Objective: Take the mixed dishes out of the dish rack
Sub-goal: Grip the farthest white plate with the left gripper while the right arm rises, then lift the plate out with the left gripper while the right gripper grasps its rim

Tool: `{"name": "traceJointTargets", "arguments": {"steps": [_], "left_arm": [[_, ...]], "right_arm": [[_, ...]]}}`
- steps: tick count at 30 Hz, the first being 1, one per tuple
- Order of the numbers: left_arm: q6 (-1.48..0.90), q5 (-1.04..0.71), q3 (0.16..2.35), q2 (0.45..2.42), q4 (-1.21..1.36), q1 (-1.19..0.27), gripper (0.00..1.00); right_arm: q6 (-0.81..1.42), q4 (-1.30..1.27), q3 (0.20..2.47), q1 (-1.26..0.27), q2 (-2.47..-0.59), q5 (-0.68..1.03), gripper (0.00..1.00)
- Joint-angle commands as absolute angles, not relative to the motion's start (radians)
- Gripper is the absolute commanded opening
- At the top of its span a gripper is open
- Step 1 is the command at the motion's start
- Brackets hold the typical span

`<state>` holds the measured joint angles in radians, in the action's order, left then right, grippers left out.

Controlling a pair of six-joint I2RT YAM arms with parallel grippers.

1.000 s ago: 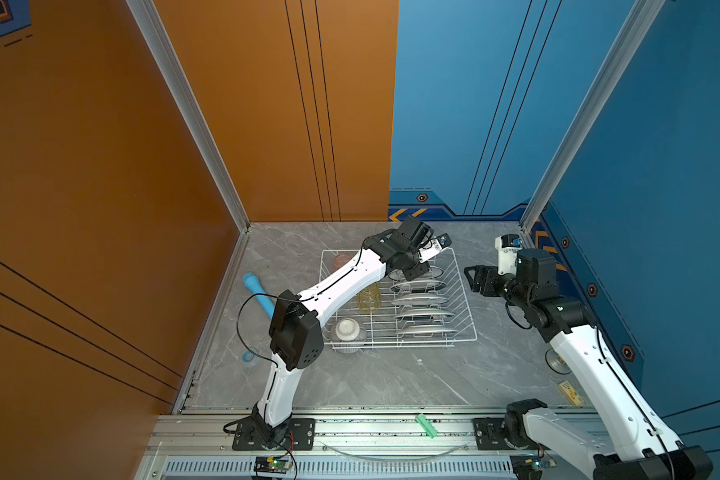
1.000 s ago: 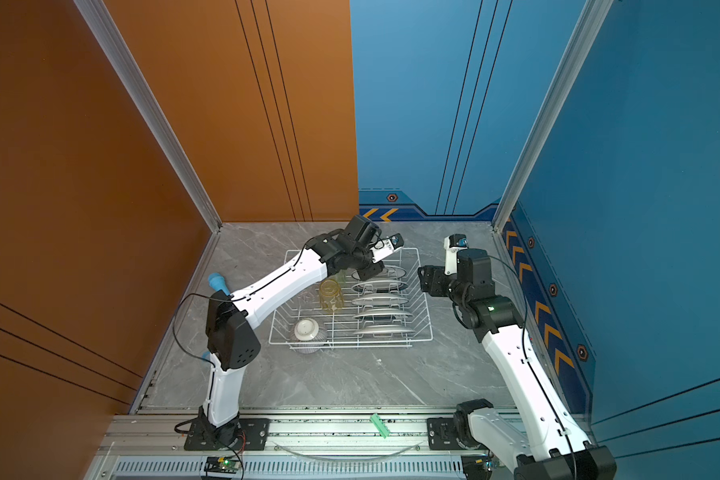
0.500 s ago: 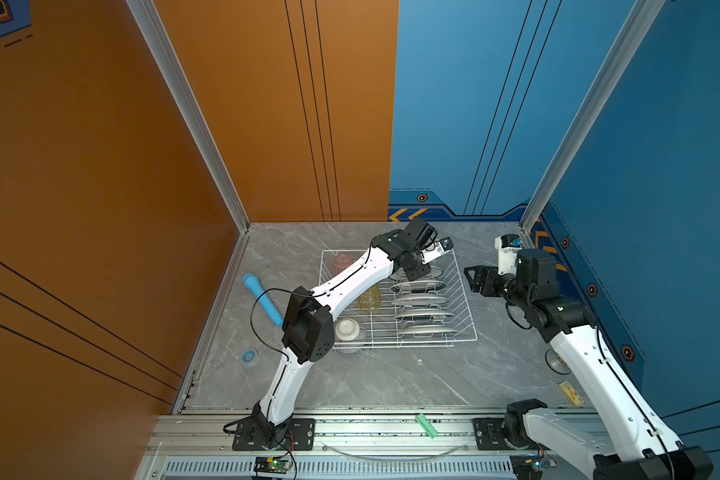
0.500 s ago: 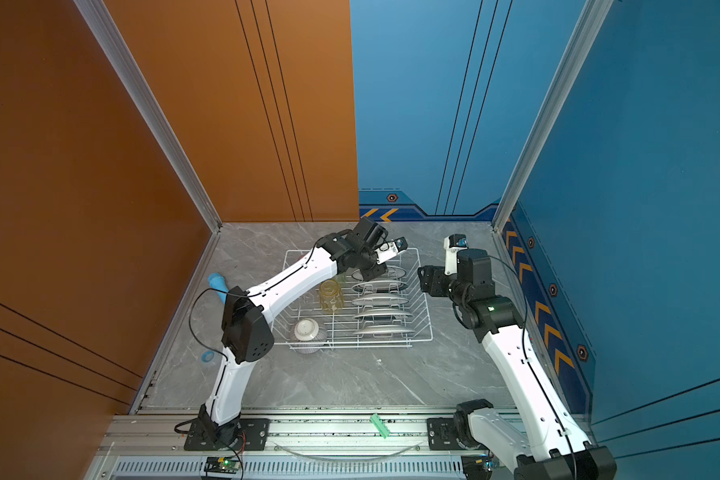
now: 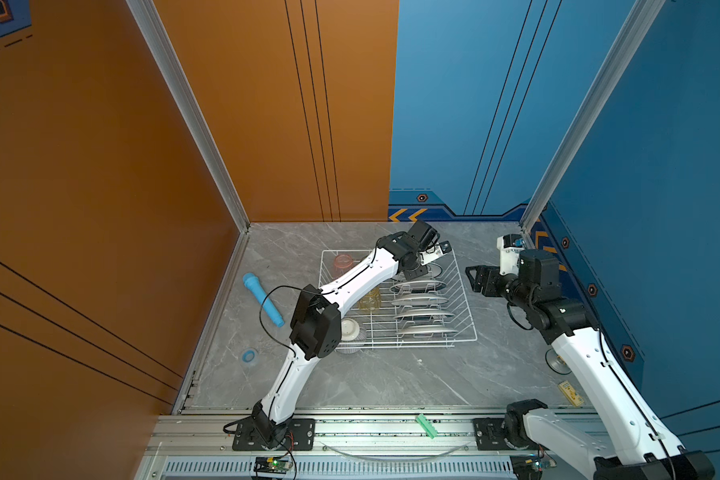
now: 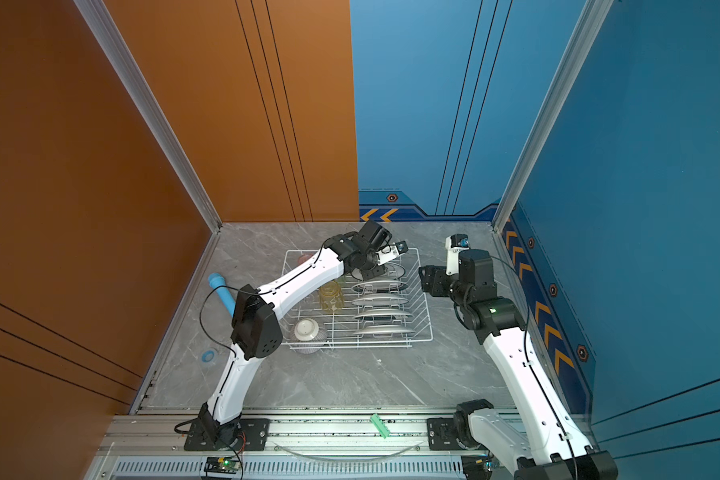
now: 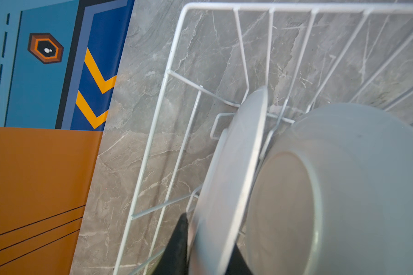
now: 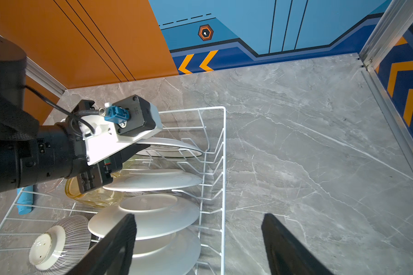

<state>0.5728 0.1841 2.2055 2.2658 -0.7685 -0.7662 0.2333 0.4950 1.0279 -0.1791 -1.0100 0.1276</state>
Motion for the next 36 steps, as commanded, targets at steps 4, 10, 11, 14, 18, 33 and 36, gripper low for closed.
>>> {"name": "traceJointTargets", "arguments": {"steps": [4,10,11,14,18,33,36], "left_arm": [[0.601,0.244,2.246,2.283,-0.786,-0.774,0.08],[0.606,0.259,2.246,2.276,-0.786,-0.776,0.05],[0.604,0.264,2.247,2.272,-0.787,-0.776,0.04],[0.592,0.273,2.25,2.258,-0.786,-0.776,0.02],[0.563,0.284,2.255,2.217,-0.785,-0.775,0.0],[0.452,0.269,2.194,1.983,-0.755,-0.761,0.0],[0.344,0.176,2.201,1.916,-0.755,-0.719,0.0]], "right_arm": [[0.226,0.493,1.033,-0.175,-0.99,0.138,0.81],[0.232,0.491,1.028,-0.174,-0.983,0.142,0.81],[0.234,0.491,1.028,-0.175,-0.982,0.142,0.81],[0.238,0.49,1.025,-0.174,-0.981,0.144,0.81],[0.248,0.479,1.016,-0.175,-0.982,0.154,0.81],[0.288,0.424,0.981,-0.175,-0.991,0.213,0.8],[0.308,0.399,0.968,-0.16,-0.992,0.268,0.79]]}}
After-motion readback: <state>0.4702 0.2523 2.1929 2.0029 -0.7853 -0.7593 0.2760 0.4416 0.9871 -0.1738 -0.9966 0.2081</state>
